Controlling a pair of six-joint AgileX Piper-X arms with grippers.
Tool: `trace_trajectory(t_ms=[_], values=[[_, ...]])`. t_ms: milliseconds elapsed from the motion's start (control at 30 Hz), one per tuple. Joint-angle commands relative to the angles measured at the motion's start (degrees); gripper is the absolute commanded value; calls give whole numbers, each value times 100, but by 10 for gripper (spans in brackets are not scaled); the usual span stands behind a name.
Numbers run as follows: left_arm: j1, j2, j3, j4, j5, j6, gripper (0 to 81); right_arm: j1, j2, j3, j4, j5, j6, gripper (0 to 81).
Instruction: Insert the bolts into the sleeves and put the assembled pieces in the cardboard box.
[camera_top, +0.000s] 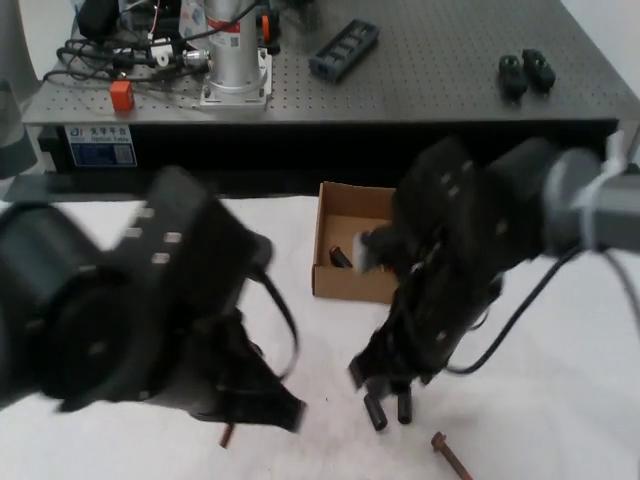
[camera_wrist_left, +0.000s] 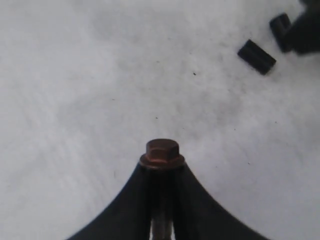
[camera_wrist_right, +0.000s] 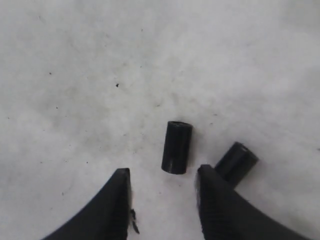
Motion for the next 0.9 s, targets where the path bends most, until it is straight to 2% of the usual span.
trace_trajectory(t_ms=[0,200,467,500,567,633,667,733,867], values=[[95,-282,106,-217,-77,-160,7,58,61,-5,-106,9,47,313],[349,-706,172,-271,-77,-213,7,234,543,-3,-316,648,182,313],[410,-782,172,-271,-51,-191,7,234,706,-3,-572,774,224,305],[410,-782,172,-271,-51,-191,7,234,706,-3,-614,778,224,278],[410,-782,172,-271,-26,-191,7,234,706,-3,-611,777,125,174],[410,-782,172,-284,95,-191,7,234,706,-3,-522,763,36,3],[410,-782,172,-335,184,-191,7,215,706,-3,-498,737,29,39],[410,-782,172,-591,534,-191,7,174,608,-3,-470,466,27,38],[410,-782,233,-1924,1770,-352,7,-77,-81,116,-592,-747,27,38]])
